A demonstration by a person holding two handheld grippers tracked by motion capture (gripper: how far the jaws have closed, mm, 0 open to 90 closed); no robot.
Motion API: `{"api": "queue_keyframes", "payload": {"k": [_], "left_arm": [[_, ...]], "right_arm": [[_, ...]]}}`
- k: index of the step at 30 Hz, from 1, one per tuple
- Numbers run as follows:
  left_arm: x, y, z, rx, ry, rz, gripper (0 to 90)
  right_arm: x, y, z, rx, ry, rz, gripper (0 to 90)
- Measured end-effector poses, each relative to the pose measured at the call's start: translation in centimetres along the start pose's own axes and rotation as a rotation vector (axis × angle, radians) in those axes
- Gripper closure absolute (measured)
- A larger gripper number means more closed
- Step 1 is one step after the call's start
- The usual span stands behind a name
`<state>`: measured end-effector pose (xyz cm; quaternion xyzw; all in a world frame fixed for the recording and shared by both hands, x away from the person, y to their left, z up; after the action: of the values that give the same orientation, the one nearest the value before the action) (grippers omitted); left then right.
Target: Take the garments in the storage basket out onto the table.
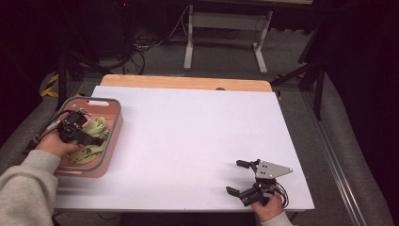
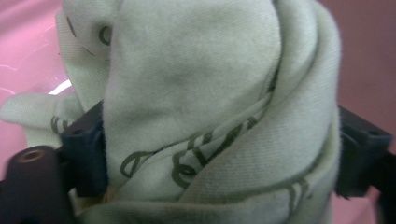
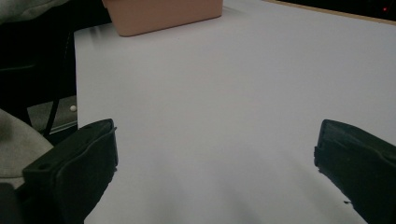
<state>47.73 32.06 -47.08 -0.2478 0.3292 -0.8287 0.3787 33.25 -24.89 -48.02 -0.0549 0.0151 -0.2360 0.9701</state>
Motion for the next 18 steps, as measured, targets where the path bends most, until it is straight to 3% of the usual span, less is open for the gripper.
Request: {"api": "queue_keyframes", "payload": {"k": [3, 10, 15, 18], "left_arm": [[0.11, -0.11, -0.02, 0.001, -0.001, -0.016, 23.7], [0.24, -0.43, 0.10, 0.001, 0.037, -0.034, 33.1], [0.58, -0.74, 0.28, 0.001, 0.055, -0.046, 46.4], [0.78, -0.83, 0.33, 0.000, 0.058, -0.030, 52.0]], "right_arm": [[0.00, 0.00, -0.01, 0.000, 0.000, 0.000, 0.1], [0.01, 0.04, -0.04, -0.003, 0.002, -0.001, 0.1], [0.01, 0.07, -0.07, -0.003, 0.002, -0.001, 0.1], [0.03, 0.08, -0.09, -0.003, 0.002, -0.001, 0.1]]}}
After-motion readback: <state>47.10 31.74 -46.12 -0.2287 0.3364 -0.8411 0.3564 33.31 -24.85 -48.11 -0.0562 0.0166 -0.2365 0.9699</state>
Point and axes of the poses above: each handheld gripper's, and its own axes: y roughly forward along the jaws, z roughly out of its top, x roughly to its right, the point moved 3 cm from there along y, roughly forward along the jaws, and after that the axes turned 15 degrees about x, right-handed, at the moved point
